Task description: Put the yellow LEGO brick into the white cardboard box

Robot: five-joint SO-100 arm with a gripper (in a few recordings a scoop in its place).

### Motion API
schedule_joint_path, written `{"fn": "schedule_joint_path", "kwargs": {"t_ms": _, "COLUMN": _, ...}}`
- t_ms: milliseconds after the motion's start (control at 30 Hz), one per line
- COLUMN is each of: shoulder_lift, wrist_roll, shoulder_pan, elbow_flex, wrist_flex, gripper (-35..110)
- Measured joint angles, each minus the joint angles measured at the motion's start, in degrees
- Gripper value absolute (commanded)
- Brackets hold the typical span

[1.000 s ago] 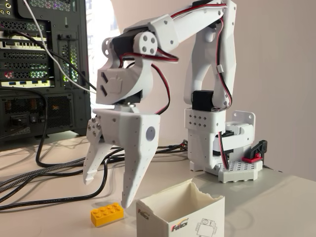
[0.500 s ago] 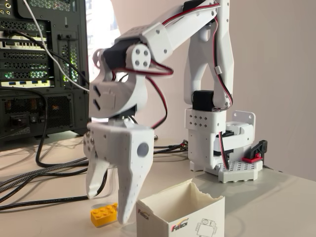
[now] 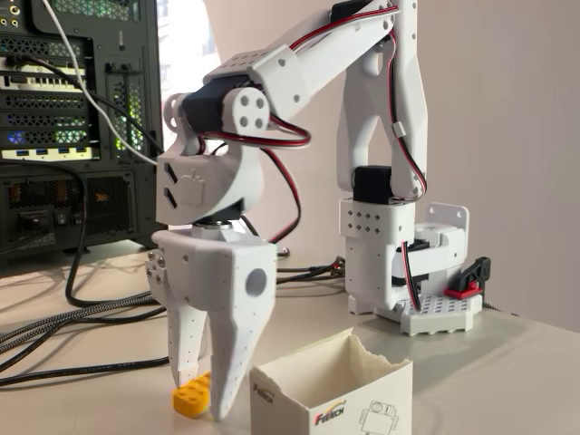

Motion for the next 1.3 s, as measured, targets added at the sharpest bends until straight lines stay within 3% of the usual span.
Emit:
{"fn": "schedule_joint_path", "kwargs": {"t_ms": 333, "shoulder_lift": -0.35, "wrist_roll": -5.19, "shoulder_pan": 0.88, "elbow_flex": -1.05, "wrist_flex": 2.11, "gripper": -9}}
{"fn": "schedule_joint_path", "kwargs": {"t_ms": 533, "shoulder_lift": -0.35, "wrist_roll": -11.16, "shoulder_pan": 0.7, "elbow_flex": -2.9, "wrist_flex": 4.04, "gripper": -9}}
{"fn": "schedule_joint_path", "kwargs": {"t_ms": 900, "shoulder_lift": 9.14, "wrist_roll": -31.11, "shoulder_pan": 0.53, "elbow_flex": -8.61, "wrist_flex": 13.01, "gripper": -9}}
{"fn": "schedule_joint_path", "kwargs": {"t_ms": 1300, "shoulder_lift": 22.85, "wrist_roll": -44.47, "shoulder_pan": -10.37, "elbow_flex": -8.88, "wrist_flex": 14.15, "gripper": -9}}
